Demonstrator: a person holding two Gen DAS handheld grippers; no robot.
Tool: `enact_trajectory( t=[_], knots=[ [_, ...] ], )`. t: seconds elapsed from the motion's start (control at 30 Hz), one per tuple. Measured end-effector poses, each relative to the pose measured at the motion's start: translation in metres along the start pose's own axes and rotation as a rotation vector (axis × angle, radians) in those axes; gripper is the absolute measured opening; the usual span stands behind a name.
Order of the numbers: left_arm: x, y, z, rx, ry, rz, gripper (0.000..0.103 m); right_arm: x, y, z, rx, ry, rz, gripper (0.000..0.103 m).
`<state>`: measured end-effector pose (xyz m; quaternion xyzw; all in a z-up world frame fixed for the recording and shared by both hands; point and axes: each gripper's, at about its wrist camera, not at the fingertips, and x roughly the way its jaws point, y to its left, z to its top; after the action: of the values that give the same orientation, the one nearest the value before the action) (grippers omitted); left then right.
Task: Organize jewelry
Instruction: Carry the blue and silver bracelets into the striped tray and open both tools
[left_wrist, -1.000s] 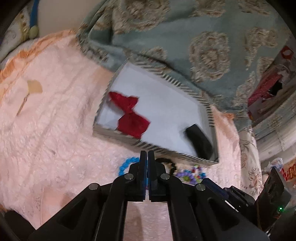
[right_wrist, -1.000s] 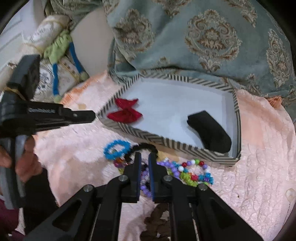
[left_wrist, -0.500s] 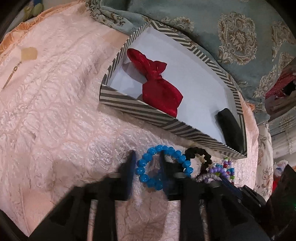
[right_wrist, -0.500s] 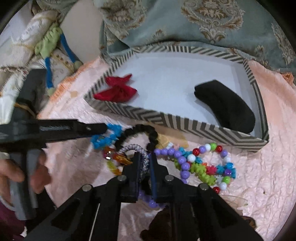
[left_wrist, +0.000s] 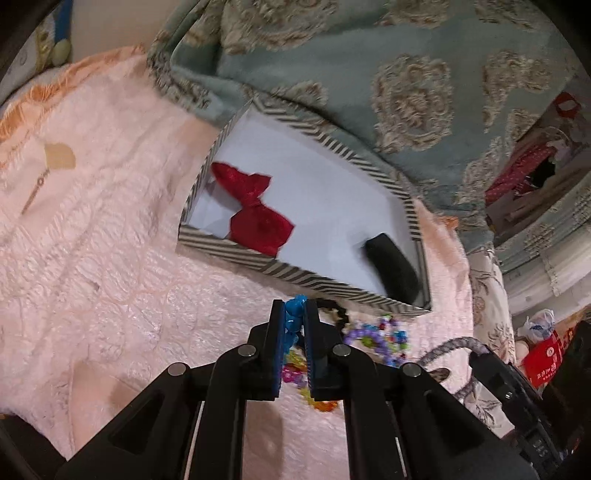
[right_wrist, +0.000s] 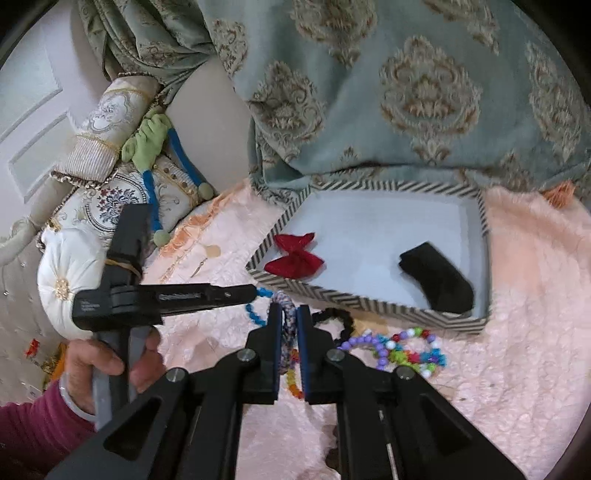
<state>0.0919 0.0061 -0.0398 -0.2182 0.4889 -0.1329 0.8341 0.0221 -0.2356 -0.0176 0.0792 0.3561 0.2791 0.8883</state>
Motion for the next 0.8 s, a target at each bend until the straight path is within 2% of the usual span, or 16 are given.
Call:
enact_trajectory(
  t=[0.23, 0.4, 0.8],
  knots=[
    [-0.024, -0.018, 0.006, 0.044, -0.04, -0.001, 0.0, -0.003, -0.004, 0.004, 0.01, -0.003, -0.033, 0.008],
    [-0.027, -0.029, 0.02, 0.081, -0.071, 0.039, 0.0, 0.003, -0.014, 0.011, 0.021, -0.001, -0.063, 0.008],
    [0.016, -0.044, 0.071, 0.162, -0.092, 0.145, 0.0, 0.058, -0.054, 0.05, 0.062, 0.032, -0.138, 0.008]
  ],
)
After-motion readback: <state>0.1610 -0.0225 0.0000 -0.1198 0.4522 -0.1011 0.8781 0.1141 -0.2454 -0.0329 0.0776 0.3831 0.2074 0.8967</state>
